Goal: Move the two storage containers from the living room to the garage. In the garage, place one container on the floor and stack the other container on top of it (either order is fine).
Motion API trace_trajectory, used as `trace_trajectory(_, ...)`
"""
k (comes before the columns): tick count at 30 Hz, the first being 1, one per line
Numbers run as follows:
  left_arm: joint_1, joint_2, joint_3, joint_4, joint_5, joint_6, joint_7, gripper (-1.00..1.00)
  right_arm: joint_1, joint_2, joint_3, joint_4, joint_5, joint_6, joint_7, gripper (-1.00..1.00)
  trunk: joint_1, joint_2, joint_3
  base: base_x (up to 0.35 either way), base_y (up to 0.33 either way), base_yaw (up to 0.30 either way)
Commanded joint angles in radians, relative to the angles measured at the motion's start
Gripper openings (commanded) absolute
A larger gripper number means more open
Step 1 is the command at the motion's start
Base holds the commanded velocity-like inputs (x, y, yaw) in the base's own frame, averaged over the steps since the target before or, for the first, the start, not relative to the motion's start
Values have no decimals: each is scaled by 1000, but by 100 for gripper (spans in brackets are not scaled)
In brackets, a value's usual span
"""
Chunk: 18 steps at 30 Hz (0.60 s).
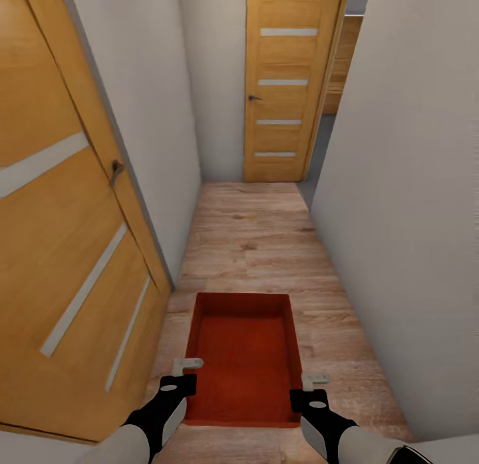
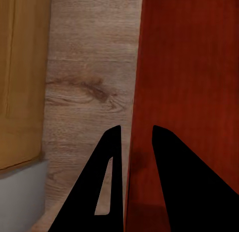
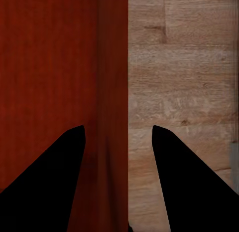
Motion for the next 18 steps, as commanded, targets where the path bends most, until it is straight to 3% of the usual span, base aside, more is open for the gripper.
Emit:
trace_trajectory(1,0,0,22,-50,-14,8,6,-100,0,0,-5,27,-18,-4,-1,-100,1,-1,-1,322,69,-281)
trace_trajectory(9,0,1,22,-50,-14,8,5,-100,0,-1,-5,27,-18,-4,-1,-100,1,-1,-1,322,64,-269)
trace_trajectory(18,0,1,22,-50,-14,8,5,-100,0,-1,-5,27,-17,-4,-1,-100,1,-1,-1,322,67,-26)
